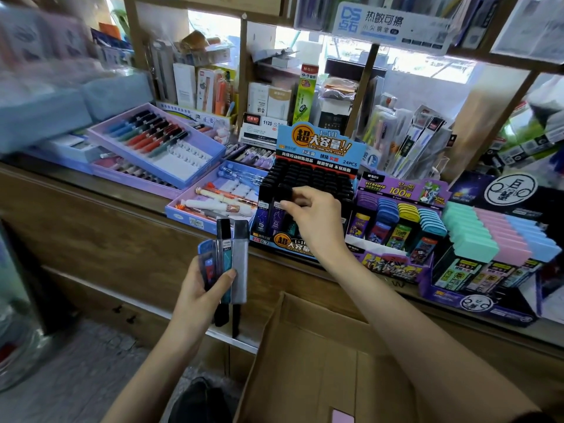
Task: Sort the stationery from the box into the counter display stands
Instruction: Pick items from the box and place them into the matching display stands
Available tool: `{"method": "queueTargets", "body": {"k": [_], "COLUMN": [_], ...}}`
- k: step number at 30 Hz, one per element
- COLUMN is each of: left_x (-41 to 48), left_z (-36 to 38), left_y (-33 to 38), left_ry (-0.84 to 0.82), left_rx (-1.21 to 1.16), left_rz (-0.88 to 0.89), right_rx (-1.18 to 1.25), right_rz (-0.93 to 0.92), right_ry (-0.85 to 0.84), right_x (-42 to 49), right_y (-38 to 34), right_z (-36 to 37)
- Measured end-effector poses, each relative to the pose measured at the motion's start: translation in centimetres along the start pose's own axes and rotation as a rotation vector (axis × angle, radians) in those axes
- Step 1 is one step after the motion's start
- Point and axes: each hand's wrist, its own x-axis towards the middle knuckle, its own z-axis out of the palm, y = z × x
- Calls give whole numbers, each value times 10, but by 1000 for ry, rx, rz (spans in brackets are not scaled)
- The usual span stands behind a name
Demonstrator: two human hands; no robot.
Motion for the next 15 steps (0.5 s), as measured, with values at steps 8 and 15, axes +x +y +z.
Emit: {"method": "queueTargets", "body": {"k": [8, 15], "left_x": [-2, -5], "left_z": [3, 14], "left_y": [4, 7], "left_ry": [-9, -34], "left_rx": [18, -35], "left_rz": [9, 16], "right_rx": [-189, -56], "right_rz": [29, 84], "right_ry": [-59, -198], "right_x": [2, -32], "right_y": [8, 1], "right_z": [6, -13]}}
